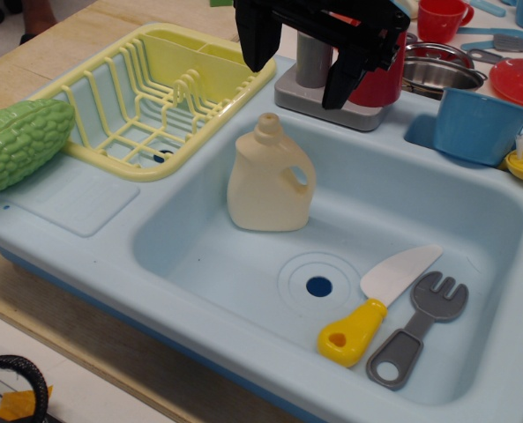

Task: Put detergent from sink into drying rack

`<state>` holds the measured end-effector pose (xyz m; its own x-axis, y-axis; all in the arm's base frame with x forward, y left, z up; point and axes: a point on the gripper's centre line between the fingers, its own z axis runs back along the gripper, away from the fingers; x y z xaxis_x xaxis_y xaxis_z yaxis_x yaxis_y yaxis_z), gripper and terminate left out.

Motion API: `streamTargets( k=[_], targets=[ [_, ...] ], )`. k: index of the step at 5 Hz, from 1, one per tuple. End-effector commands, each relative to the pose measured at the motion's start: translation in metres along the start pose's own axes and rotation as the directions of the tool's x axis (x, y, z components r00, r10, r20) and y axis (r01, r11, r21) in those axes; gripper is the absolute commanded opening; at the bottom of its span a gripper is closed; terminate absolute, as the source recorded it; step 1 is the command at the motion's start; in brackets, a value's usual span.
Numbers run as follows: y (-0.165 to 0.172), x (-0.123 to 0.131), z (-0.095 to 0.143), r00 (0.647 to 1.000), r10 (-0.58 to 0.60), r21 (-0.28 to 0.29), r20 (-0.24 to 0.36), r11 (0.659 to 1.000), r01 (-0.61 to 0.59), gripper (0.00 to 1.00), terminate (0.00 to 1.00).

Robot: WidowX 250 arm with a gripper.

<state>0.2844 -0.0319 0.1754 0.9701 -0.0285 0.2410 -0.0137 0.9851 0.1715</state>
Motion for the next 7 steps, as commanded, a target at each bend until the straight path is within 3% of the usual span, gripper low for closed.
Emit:
streamTargets(
  k=[1,2,3,4,5,7],
  targets=[
    [0.0,0.0,0.0,1.0,0.0,0.0,0.0,1.0,0.0,1.0,0.0],
    [0.005,0.007,0.001,0.972,-0.236,-0.036,0.02,0.971,0.237,1.0,0.0],
    [0.018,0.012,0.0,0.888,-0.454,-0.103,0.071,0.883,0.459,1.0,0.0],
    [0.025,0.009,-0.004,0.838,-0.535,-0.141,0.104,0.827,0.545,1.0,0.0],
    [0.02,-0.002,-0.007,0.826,-0.547,-0.205,0.135,0.8,0.564,1.0,0.0],
    [0.011,-0.016,-0.02,0.831,-0.53,-0.247,0.169,0.793,0.557,1.0,0.0]
  ],
)
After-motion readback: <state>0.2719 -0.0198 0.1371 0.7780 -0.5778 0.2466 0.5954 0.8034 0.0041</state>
